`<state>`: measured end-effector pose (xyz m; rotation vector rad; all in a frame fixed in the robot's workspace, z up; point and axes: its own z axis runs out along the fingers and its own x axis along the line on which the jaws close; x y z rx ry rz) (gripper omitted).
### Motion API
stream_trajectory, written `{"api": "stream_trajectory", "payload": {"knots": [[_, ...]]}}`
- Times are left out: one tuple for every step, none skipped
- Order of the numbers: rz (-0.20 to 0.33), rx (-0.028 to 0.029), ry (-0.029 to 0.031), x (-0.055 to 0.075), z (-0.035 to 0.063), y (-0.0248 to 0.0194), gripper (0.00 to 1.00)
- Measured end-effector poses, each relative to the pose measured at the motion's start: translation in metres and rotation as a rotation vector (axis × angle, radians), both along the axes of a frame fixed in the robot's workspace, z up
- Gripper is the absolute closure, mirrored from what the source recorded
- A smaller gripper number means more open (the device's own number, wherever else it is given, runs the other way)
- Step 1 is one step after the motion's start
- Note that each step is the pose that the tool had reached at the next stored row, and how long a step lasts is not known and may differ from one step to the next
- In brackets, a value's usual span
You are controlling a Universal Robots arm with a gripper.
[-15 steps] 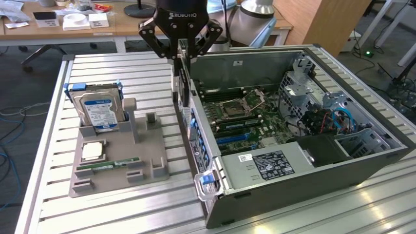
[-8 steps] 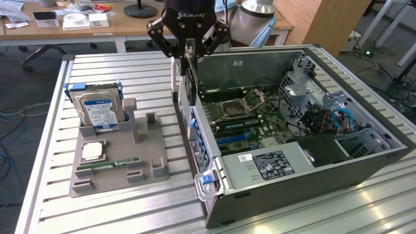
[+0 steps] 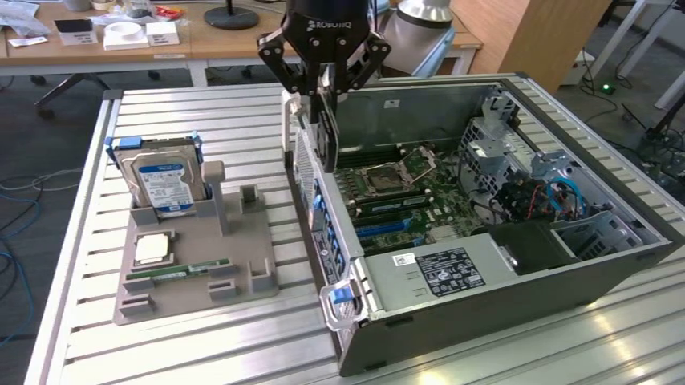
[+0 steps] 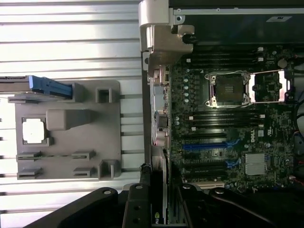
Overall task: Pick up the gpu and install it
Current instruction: 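Pick up the gpu and move the gpu toward the slot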
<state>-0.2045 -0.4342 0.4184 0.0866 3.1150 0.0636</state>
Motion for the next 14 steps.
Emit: {"api": "stream_trajectory", "payload": {"knots": [[0.0, -0.0001, 0.0001, 0.002, 0.0, 0.0, 0.74], [0.0, -0.0001, 0.0001, 0.004, 0.0001, 0.0, 0.74], [0.0, -0.0001, 0.0001, 0.006, 0.0, 0.0001, 0.74], [0.0, -0.0001, 0.0001, 0.008, 0.0, 0.0001, 0.74], [0.0, -0.0001, 0.0001, 0.01, 0.0, 0.0002, 0.74], [0.0, -0.0001, 0.0001, 0.012, 0.0001, 0.0002, 0.74], [0.0, -0.0002, 0.0001, 0.014, 0.0001, 0.0003, 0.74], [0.0, -0.0001, 0.0001, 0.016, 0.0001, 0.0003, 0.74], [0.0, 0.0, 0.0001, 0.017, 0.0, 0.0004, 0.74], [0.0, 0.0, 0.0, 0.019, 0.0, 0.0004, 0.74], [0.0, 0.0, 0.0, 0.021, 0.0, 0.0005, 0.74], [0.0, 0.0, 0.0, 0.022, 0.0, 0.0005, 0.74], [0.0, -0.0001, 0.0, 0.024, 0.0, 0.0005, 0.74], [0.0, -0.0001, 0.0001, 0.026, 0.0001, 0.0005, 0.74]]}}
